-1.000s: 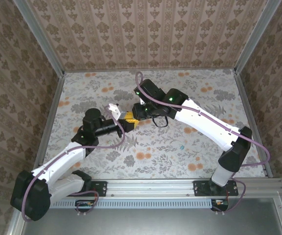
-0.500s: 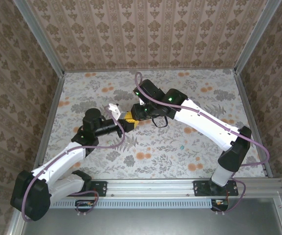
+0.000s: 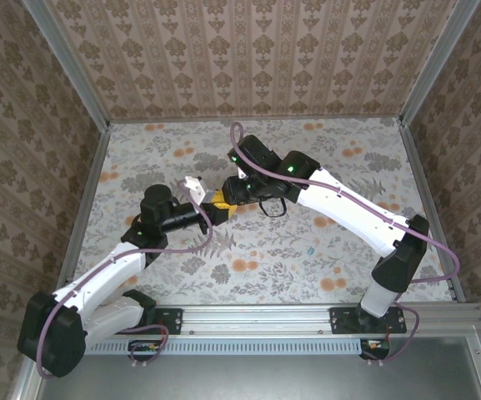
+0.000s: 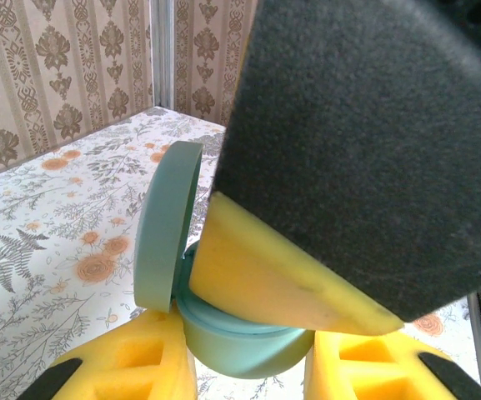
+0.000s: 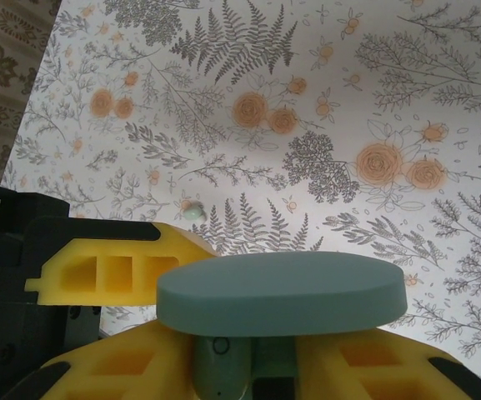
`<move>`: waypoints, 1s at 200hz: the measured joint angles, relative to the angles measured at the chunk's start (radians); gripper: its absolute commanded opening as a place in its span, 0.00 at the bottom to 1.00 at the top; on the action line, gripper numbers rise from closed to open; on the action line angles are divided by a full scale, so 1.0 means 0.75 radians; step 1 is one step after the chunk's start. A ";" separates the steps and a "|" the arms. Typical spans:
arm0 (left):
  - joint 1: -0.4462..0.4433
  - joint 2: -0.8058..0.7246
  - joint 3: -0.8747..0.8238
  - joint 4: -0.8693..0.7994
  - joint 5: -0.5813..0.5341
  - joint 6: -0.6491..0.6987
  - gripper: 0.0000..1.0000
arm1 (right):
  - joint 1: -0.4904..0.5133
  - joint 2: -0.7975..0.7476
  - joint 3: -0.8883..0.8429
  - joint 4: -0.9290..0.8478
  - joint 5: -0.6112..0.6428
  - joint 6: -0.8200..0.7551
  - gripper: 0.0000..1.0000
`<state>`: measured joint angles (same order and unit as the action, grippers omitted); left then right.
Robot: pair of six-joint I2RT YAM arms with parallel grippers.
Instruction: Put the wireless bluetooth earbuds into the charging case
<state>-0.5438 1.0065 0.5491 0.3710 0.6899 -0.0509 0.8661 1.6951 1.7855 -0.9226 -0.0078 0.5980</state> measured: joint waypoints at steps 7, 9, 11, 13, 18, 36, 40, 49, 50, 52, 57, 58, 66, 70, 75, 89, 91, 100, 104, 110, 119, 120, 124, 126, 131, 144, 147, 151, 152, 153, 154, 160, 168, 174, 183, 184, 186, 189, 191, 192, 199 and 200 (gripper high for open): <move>0.000 -0.004 0.000 -0.005 -0.002 0.000 0.10 | 0.000 0.000 0.000 0.000 -0.003 0.004 0.37; 0.000 -0.004 0.000 -0.006 -0.003 0.001 0.10 | 0.000 0.000 0.000 0.000 -0.004 0.004 0.37; 0.000 -0.005 0.000 -0.006 -0.003 0.001 0.10 | 0.000 0.000 0.000 0.001 -0.005 0.006 0.37; 0.000 -0.006 0.000 -0.007 -0.004 0.001 0.10 | 0.000 0.000 0.000 0.001 -0.005 0.007 0.37; 0.000 -0.009 0.000 -0.009 -0.005 0.002 0.10 | 0.000 0.000 0.000 0.002 -0.006 0.008 0.37; 0.000 -0.016 0.000 -0.018 -0.011 0.004 0.10 | 0.000 0.000 0.000 0.005 -0.010 0.012 0.38; 0.000 -0.019 0.000 -0.021 -0.013 0.004 0.10 | 0.000 0.000 0.000 0.007 -0.011 0.012 0.38; 0.000 -0.023 0.000 -0.026 -0.015 0.004 0.10 | 0.000 0.000 0.000 0.008 -0.014 0.012 0.38; 0.000 -0.023 0.000 -0.026 -0.015 0.004 0.10 | 0.000 0.000 0.000 0.008 -0.015 0.012 0.38; 0.000 -0.024 0.000 -0.027 -0.015 0.004 0.10 | 0.000 0.000 0.000 0.008 -0.015 0.013 0.38; 0.000 -0.025 0.000 -0.030 -0.017 0.004 0.10 | 0.000 0.000 0.000 0.009 -0.018 0.013 0.38; 0.000 -0.025 0.000 -0.030 -0.017 0.004 0.10 | 0.000 0.000 0.000 0.009 -0.019 0.013 0.38; 0.000 -0.027 0.000 -0.032 -0.018 0.004 0.10 | 0.000 0.000 0.000 0.009 -0.021 0.014 0.38; 0.000 -0.027 0.000 -0.033 -0.018 0.005 0.10 | 0.000 0.000 0.000 0.009 -0.022 0.015 0.38; 0.000 -0.027 0.000 -0.034 -0.018 0.004 0.10 | -0.001 0.000 0.000 0.009 -0.023 0.016 0.38; 0.000 -0.027 0.000 -0.035 -0.018 0.005 0.10 | -0.001 0.000 0.000 0.009 -0.027 0.017 0.38; 0.000 -0.027 0.000 -0.035 -0.018 0.005 0.10 | -0.001 0.000 0.000 0.009 -0.028 0.017 0.38; 0.000 -0.027 0.000 -0.035 -0.018 0.005 0.10 | -0.002 0.000 0.000 0.009 -0.031 0.017 0.38; 0.000 -0.027 0.000 -0.035 -0.018 0.005 0.10 | -0.002 0.000 0.000 0.009 -0.031 0.017 0.38; 0.000 -0.027 0.000 -0.035 -0.018 0.005 0.10 | -0.002 0.000 0.000 0.009 -0.031 0.017 0.38; 0.000 -0.027 0.000 -0.035 -0.018 0.005 0.10 | -0.002 -0.001 0.000 0.009 -0.031 0.017 0.38; 0.000 -0.027 0.000 -0.035 -0.018 0.005 0.10 | -0.002 -0.001 0.000 0.009 -0.031 0.017 0.38; 0.000 -0.027 0.000 -0.035 -0.018 0.005 0.10 | -0.002 -0.001 0.000 0.009 -0.031 0.017 0.38; 0.000 -0.027 0.000 -0.035 -0.018 0.005 0.10 | -0.002 -0.001 0.000 0.009 -0.032 0.017 0.38; 0.000 -0.027 0.000 -0.035 -0.018 0.005 0.10 | -0.002 -0.002 0.000 0.009 -0.032 0.017 0.38; 0.000 -0.027 0.000 -0.035 -0.018 0.005 0.10 | -0.002 -0.003 0.000 0.009 -0.035 0.017 0.38; 0.000 -0.027 0.000 -0.035 -0.018 0.005 0.10 | -0.002 -0.004 0.000 0.009 -0.035 0.017 0.38; 0.000 -0.027 0.000 -0.035 -0.018 0.005 0.10 | -0.002 -0.004 0.000 0.009 -0.035 0.017 0.38; 0.000 -0.027 0.000 -0.035 -0.018 0.005 0.10 | -0.002 -0.004 0.000 0.009 -0.035 0.017 0.39; 0.000 -0.027 0.000 -0.034 -0.018 0.005 0.10 | -0.002 -0.004 0.000 0.009 -0.035 0.017 0.39; 0.000 -0.027 0.000 -0.034 -0.018 0.005 0.10 | -0.002 -0.004 0.000 0.009 -0.035 0.017 0.38; 0.000 -0.027 0.000 -0.034 -0.018 0.005 0.10 | -0.002 -0.005 0.000 0.009 -0.036 0.017 0.39; 0.000 -0.027 0.000 -0.034 -0.018 0.005 0.10 | -0.002 -0.006 0.000 0.009 -0.037 0.017 0.39; 0.000 -0.027 0.000 -0.034 -0.018 0.006 0.10 | -0.002 -0.007 0.000 0.009 -0.039 0.017 0.39; 0.000 -0.027 0.000 -0.035 -0.019 0.007 0.10 | -0.002 -0.009 0.000 0.011 -0.046 0.017 0.39; 0.000 -0.027 0.000 -0.035 -0.019 0.008 0.10 | -0.002 -0.009 0.000 0.011 -0.047 0.017 0.39; 0.000 -0.027 0.000 -0.035 -0.019 0.008 0.10 | -0.002 -0.010 0.000 0.012 -0.050 0.017 0.39; 0.000 -0.027 0.000 -0.035 -0.019 0.009 0.10 | -0.002 -0.010 0.000 0.013 -0.052 0.017 0.39; 0.000 -0.027 0.000 -0.035 -0.019 0.009 0.10 | -0.002 -0.010 0.000 0.014 -0.053 0.017 0.39; 0.000 -0.027 0.000 -0.035 -0.019 0.009 0.10 | -0.002 -0.010 0.000 0.015 -0.054 0.018 0.39; 0.000 -0.027 0.000 -0.035 -0.019 0.010 0.10 | -0.002 -0.011 0.000 0.020 -0.062 0.018 0.39; 0.000 -0.027 0.000 -0.035 -0.019 0.010 0.10 | -0.002 -0.012 0.000 0.021 -0.063 0.018 0.39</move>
<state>-0.5438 0.9859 0.5491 0.3450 0.6754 -0.0437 0.8650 1.6863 1.7855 -0.9070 -0.0547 0.6113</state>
